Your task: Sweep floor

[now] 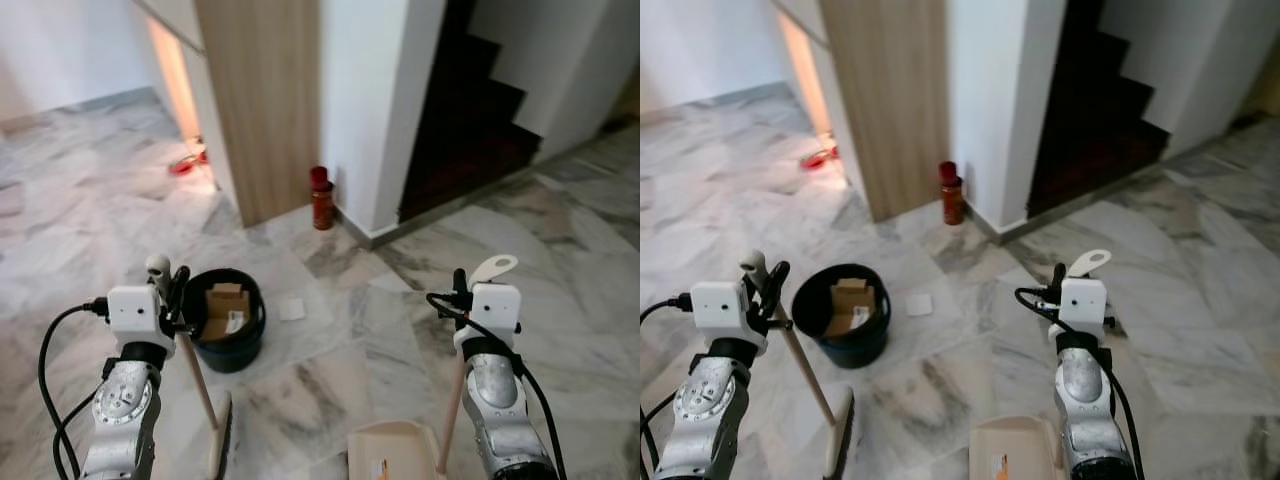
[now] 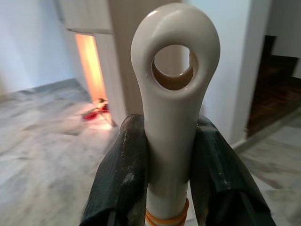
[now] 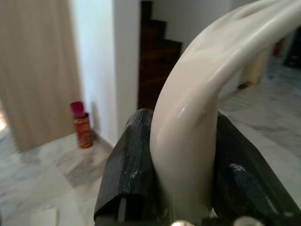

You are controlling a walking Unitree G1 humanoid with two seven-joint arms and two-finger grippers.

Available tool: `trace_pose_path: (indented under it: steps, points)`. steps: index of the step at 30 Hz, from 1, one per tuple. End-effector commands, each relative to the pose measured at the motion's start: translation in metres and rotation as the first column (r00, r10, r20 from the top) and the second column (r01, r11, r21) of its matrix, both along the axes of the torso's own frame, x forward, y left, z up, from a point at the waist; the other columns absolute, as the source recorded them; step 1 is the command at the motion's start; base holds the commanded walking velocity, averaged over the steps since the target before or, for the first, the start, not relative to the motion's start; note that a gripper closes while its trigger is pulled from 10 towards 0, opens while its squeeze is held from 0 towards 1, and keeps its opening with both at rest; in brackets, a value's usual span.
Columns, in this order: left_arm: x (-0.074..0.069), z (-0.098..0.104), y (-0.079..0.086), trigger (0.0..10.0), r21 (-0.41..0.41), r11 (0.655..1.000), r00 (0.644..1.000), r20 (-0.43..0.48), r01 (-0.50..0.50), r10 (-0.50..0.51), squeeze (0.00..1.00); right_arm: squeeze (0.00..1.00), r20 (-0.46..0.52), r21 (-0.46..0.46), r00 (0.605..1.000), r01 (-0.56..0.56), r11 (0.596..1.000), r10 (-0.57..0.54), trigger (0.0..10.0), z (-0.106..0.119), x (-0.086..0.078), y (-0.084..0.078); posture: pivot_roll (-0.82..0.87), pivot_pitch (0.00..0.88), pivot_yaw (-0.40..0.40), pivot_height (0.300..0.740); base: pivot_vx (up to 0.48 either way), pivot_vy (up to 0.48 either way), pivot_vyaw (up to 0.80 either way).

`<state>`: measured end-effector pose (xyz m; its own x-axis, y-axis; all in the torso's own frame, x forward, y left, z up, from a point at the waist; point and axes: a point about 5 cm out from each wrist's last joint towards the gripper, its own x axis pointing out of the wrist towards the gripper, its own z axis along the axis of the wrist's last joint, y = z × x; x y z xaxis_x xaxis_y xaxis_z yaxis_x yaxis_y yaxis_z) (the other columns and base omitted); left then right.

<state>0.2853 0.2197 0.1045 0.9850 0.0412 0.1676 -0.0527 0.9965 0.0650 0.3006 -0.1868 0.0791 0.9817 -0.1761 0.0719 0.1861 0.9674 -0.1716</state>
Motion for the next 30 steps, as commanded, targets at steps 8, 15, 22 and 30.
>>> trace_pose_path:
  steps: [8, 15, 22, 30]
  points:
    - [0.008, 0.008, -0.018, 10.0, 0.020, 0.999, 0.997, 0.052, 0.048, -0.049, 0.00, 0.00, 0.074, -0.028, 0.997, 0.022, 0.999, -0.020, 10.0, 0.018, 0.006, -0.015, -0.04, 0.000, 0.060, 0.740, 0.000, 0.000, -0.80]
    - [-0.002, -0.004, -0.028, 10.0, -0.008, 0.999, 0.998, 0.039, 0.043, -0.043, 0.00, 0.00, 0.068, -0.061, 0.997, 0.044, 0.997, -0.040, 10.0, 0.019, 0.008, -0.033, -0.02, 0.000, 0.019, 0.740, 0.000, 0.000, -0.80]
    - [-0.008, -0.003, -0.022, 10.0, 0.014, 1.000, 0.998, 0.054, 0.020, -0.021, 0.00, 0.00, 0.069, -0.049, 0.997, 0.044, 0.998, -0.040, 10.0, 0.020, 0.013, -0.034, 0.01, 0.000, 0.012, 0.740, 0.000, -0.035, -0.80]
    - [-0.008, -0.005, -0.014, 10.0, 0.011, 1.000, 0.998, 0.054, -0.025, 0.024, 0.00, 0.00, 0.061, -0.034, 0.998, -0.006, 0.999, 0.008, 10.0, 0.018, 0.016, -0.021, 0.02, 0.000, -0.004, 0.740, 0.000, -0.125, -0.80]
